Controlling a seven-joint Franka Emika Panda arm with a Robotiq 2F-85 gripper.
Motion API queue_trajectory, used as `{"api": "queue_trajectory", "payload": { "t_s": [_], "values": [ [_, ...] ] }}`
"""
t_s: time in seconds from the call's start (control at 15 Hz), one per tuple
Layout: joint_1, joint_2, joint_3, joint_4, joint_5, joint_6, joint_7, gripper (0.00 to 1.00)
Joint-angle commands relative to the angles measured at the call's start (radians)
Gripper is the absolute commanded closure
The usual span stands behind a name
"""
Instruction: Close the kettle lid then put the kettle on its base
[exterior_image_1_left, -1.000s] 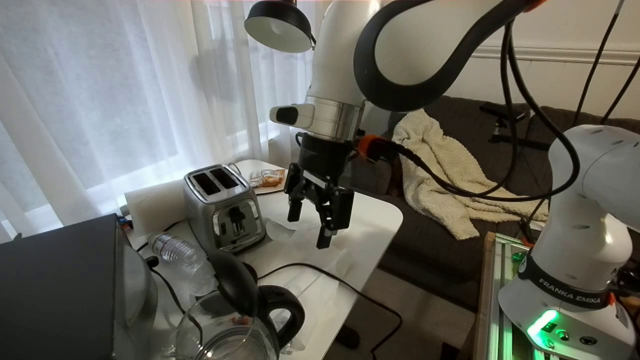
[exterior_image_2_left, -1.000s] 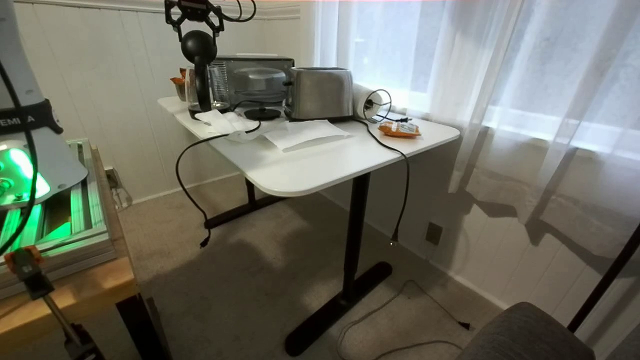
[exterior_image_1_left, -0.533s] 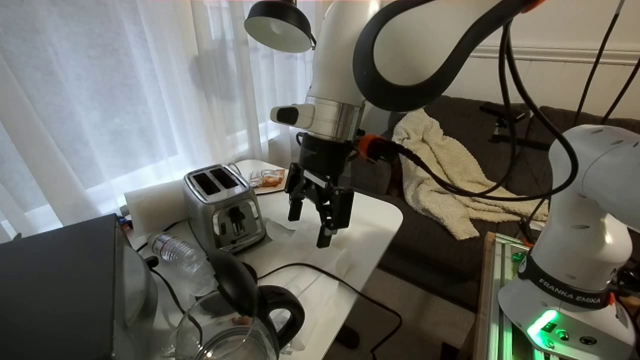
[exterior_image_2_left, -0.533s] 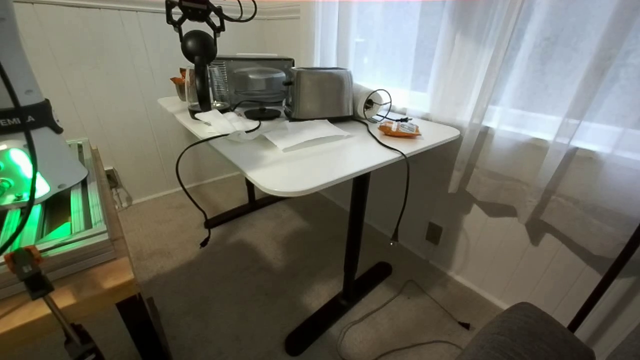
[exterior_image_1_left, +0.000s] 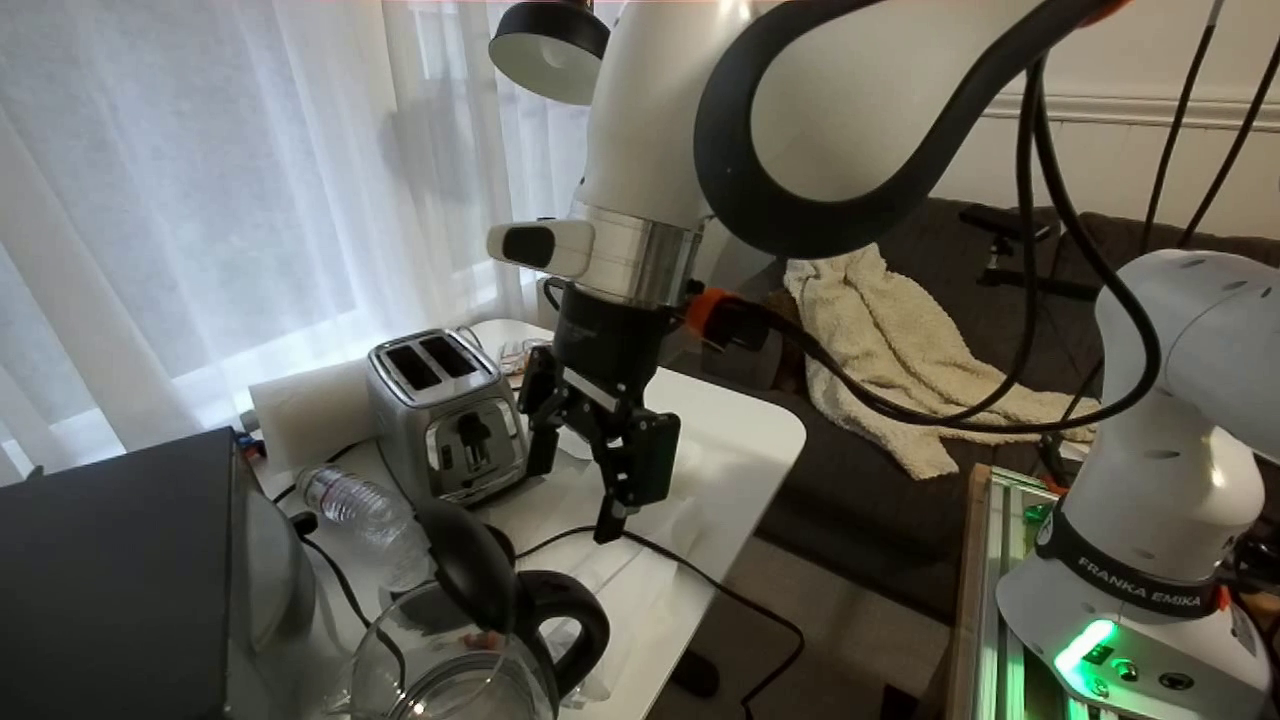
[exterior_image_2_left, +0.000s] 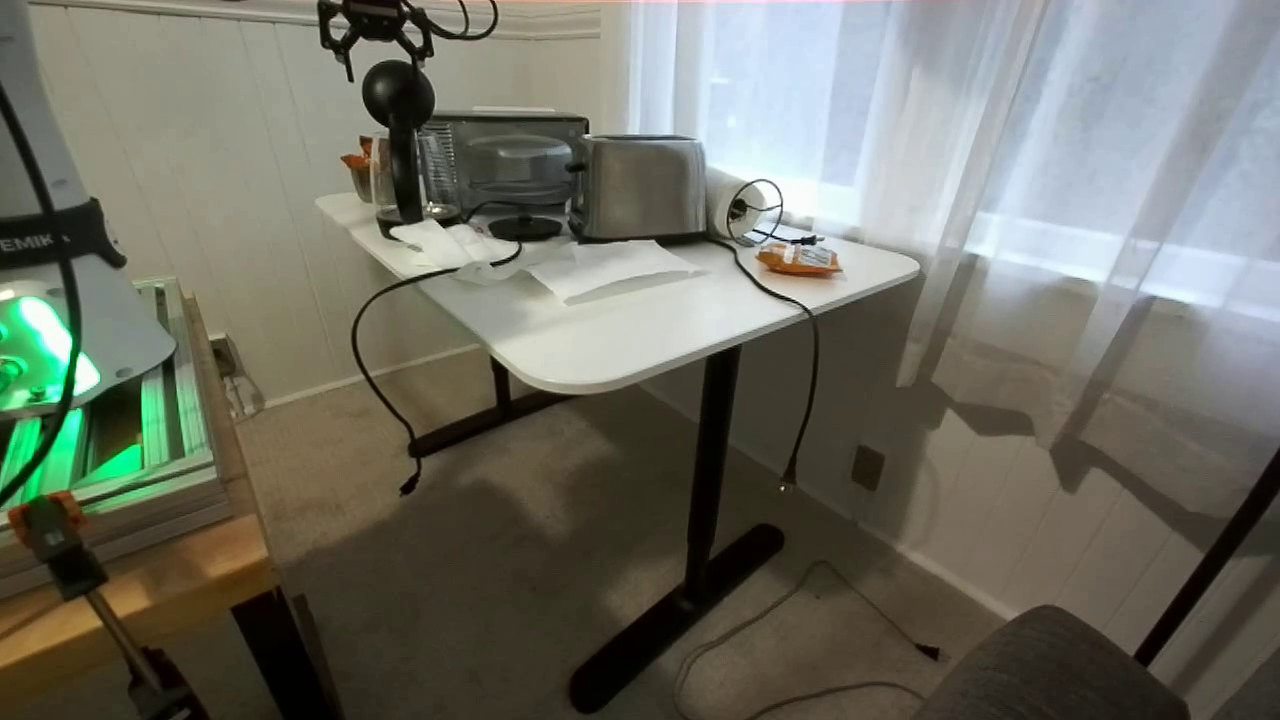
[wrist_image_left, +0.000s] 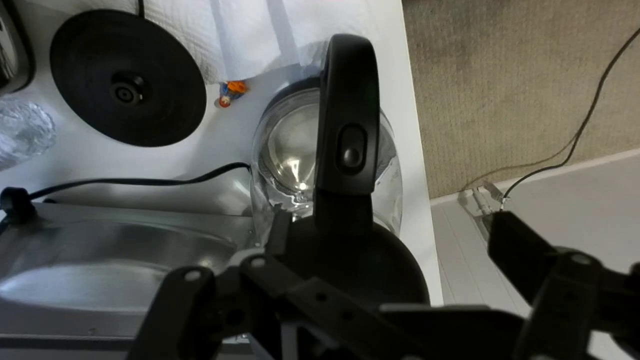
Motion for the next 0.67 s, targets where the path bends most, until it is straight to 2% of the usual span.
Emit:
{"api": "queue_trajectory", "payload": {
  "t_s": [0.0,0.6],
  "values": [
    [-0.002,0.056,0.033,0.046,0.008,0.06,-0.006,0.0],
    [-0.007,0.174,0.092,0.109,0.111,0.236,-0.06,0.0]
  ]
}}
